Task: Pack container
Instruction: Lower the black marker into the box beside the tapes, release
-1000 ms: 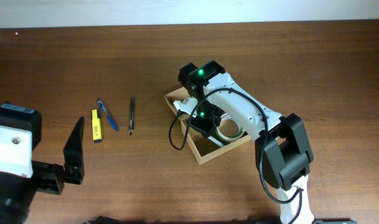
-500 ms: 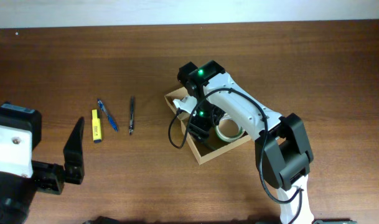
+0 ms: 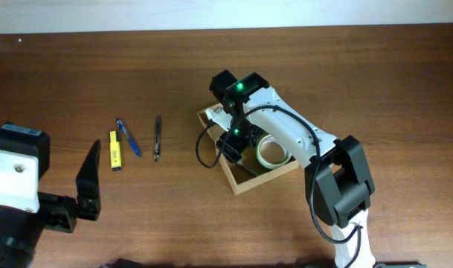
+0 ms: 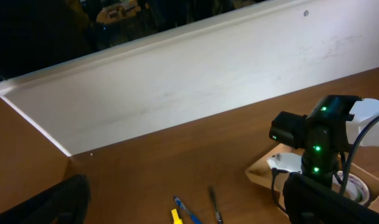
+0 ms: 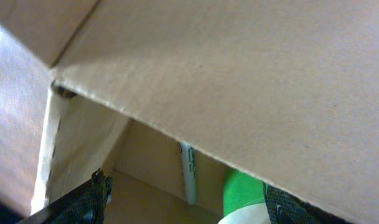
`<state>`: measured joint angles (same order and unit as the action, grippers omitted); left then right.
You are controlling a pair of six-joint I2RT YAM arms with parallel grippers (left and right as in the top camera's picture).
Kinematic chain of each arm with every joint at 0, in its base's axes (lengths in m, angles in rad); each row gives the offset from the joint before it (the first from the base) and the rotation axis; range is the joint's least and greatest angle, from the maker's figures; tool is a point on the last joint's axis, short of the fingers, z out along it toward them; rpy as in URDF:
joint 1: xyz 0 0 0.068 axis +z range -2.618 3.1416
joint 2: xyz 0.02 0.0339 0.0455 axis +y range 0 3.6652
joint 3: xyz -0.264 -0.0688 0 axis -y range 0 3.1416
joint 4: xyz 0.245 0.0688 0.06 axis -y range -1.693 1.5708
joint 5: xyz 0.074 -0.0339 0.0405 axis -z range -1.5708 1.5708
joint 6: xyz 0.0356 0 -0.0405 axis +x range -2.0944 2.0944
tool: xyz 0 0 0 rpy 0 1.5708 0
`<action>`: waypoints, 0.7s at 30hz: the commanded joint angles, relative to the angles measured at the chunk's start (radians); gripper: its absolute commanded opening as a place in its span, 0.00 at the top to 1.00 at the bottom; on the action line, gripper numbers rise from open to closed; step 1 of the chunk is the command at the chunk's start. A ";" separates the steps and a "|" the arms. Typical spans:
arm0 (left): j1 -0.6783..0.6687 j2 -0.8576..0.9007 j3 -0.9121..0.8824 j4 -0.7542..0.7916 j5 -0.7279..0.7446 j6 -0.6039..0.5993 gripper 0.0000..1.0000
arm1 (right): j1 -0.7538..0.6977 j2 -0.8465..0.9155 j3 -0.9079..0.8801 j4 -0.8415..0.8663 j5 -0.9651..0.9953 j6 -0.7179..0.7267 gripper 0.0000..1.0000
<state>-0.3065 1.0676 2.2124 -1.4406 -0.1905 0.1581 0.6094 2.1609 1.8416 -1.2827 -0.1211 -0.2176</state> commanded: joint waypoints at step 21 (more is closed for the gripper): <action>-0.006 -0.003 -0.002 -0.004 0.000 0.016 0.01 | -0.068 0.005 -0.005 0.147 0.032 0.401 0.19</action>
<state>-0.3065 1.0676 2.2124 -1.4445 -0.1905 0.1581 0.5621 2.1609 1.8416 -1.1439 -0.1059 0.1253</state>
